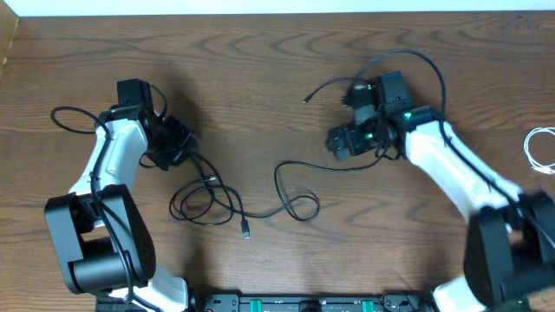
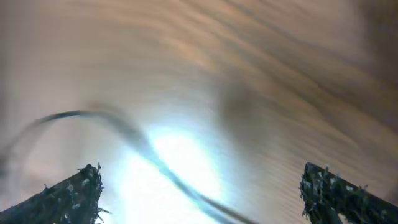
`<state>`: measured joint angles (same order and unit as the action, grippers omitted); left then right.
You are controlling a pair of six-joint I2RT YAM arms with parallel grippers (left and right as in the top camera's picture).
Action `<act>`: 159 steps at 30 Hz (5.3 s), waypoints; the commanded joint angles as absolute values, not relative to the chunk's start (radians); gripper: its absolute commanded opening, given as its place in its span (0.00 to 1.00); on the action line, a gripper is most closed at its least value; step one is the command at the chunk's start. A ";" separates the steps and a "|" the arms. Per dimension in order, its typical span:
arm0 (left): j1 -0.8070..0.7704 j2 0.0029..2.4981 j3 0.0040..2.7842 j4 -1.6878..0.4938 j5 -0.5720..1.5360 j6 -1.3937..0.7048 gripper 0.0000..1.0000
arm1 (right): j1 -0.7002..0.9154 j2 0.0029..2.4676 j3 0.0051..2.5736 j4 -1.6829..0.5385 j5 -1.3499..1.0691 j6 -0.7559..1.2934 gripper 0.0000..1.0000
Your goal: Untangle cables
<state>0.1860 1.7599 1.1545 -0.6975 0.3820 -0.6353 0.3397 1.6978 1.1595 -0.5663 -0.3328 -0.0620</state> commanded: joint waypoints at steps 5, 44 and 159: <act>0.184 1.757 1.190 -0.779 0.353 -0.601 0.73 | 0.502 1.672 1.177 -0.638 -0.503 -0.426 0.99; 0.087 1.864 1.084 -0.817 0.186 -0.615 0.68 | 1.016 1.843 1.177 -0.587 -0.189 -0.821 0.42; 0.571 1.365 1.155 -1.005 0.491 -0.621 0.07 | 0.201 1.785 1.176 -0.591 -0.026 0.075 0.01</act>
